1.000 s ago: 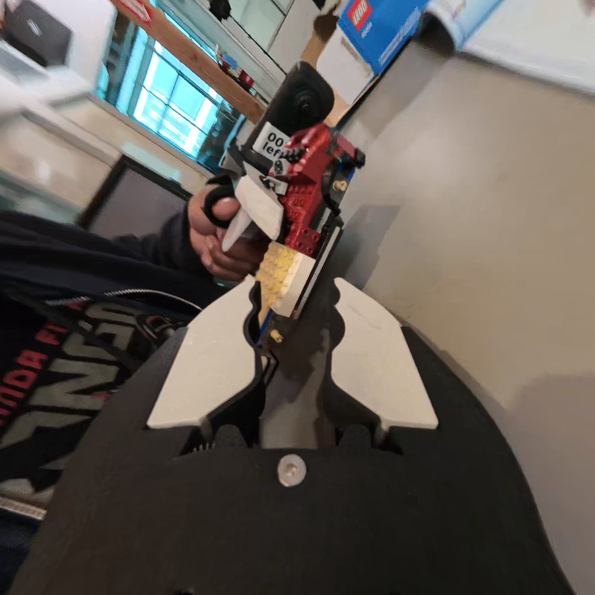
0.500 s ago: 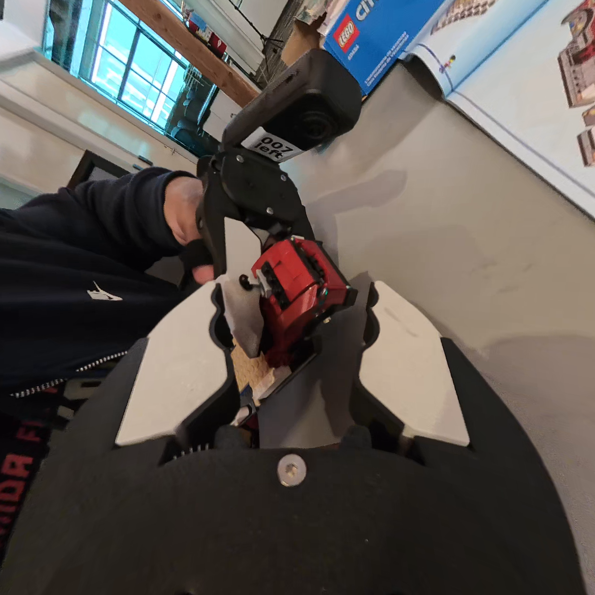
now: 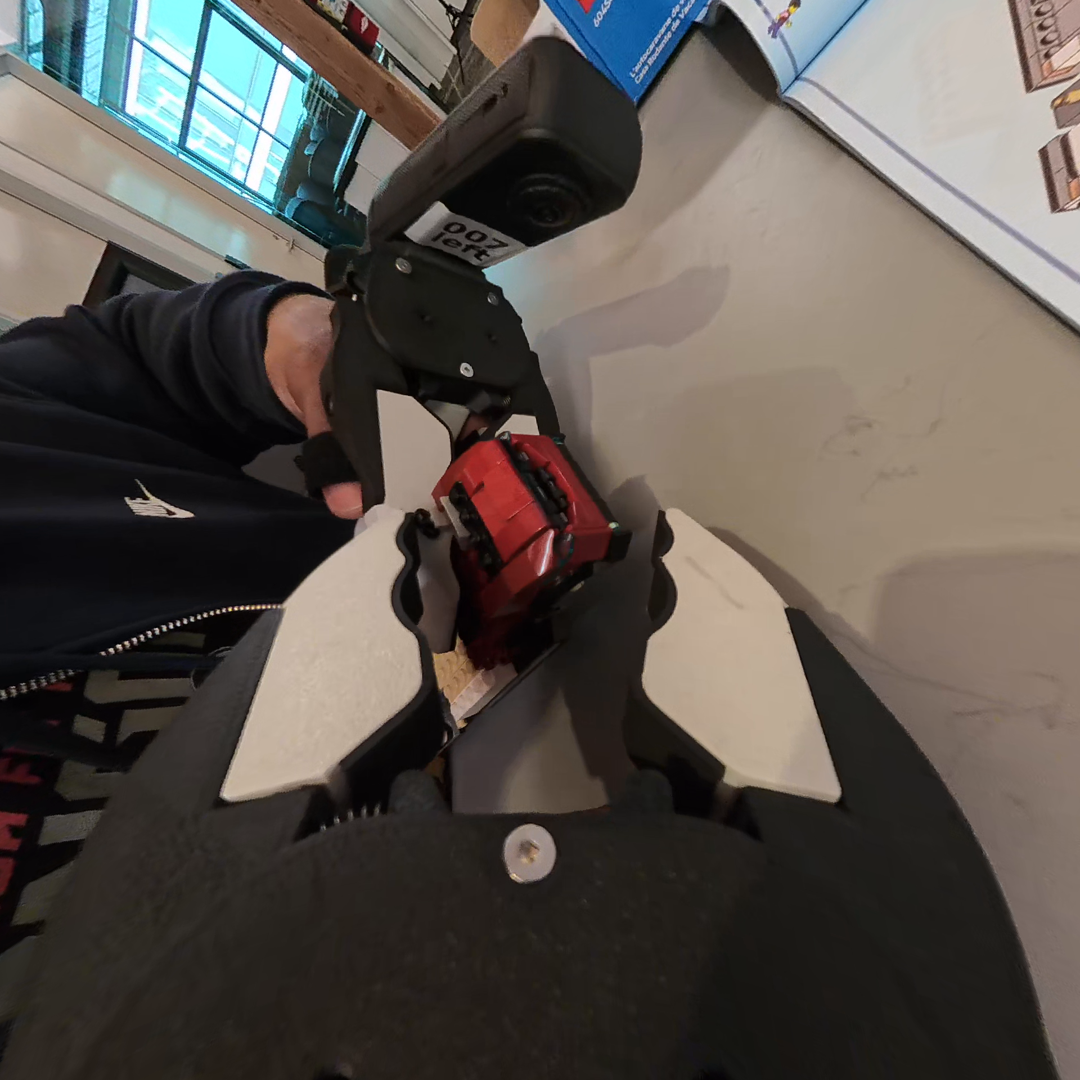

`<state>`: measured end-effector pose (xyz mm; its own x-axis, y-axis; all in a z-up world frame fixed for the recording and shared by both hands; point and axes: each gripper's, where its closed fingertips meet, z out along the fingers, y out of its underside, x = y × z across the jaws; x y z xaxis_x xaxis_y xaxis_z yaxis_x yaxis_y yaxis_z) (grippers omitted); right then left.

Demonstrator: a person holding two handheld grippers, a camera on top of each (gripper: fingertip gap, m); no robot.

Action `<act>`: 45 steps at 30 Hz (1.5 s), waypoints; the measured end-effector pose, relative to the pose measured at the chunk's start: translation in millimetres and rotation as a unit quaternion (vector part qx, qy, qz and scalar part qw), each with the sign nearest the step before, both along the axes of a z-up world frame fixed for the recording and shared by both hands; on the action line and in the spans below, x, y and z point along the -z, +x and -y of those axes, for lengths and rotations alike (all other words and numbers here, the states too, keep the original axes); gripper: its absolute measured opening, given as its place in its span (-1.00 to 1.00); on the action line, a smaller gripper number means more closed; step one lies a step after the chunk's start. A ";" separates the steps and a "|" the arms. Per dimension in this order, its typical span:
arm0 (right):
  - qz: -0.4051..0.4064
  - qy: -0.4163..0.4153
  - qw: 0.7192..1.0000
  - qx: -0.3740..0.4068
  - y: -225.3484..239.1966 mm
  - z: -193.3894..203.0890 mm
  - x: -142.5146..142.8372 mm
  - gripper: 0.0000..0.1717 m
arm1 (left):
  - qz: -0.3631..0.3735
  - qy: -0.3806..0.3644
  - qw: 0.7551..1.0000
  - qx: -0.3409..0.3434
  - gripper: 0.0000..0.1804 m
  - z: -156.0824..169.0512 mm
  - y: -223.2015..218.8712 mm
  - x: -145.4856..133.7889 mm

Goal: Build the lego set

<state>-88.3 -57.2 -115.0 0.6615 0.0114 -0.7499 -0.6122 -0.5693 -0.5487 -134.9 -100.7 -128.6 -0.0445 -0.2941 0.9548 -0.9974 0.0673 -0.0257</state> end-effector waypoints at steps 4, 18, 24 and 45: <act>0.018 0.002 1.000 0.003 2.3 0.6 -0.9 -0.15 | -0.002 -0.006 1.000 -0.008 -0.60 -0.3 0.6 1.0; 0.080 0.007 0.994 -0.075 -3.6 15.1 7.8 -0.21 | 0.009 -0.070 0.997 0.025 -0.60 -6.3 -1.3 -8.9; -0.085 0.014 0.995 -0.043 -27.5 17.5 6.1 -0.39 | 0.016 -0.098 0.995 0.026 -0.61 -7.9 -3.7 -16.0; -0.210 0.052 0.974 0.069 -33.7 24.3 4.2 -0.63 | 0.048 -0.098 0.978 -0.178 -0.49 1.9 0.8 -13.2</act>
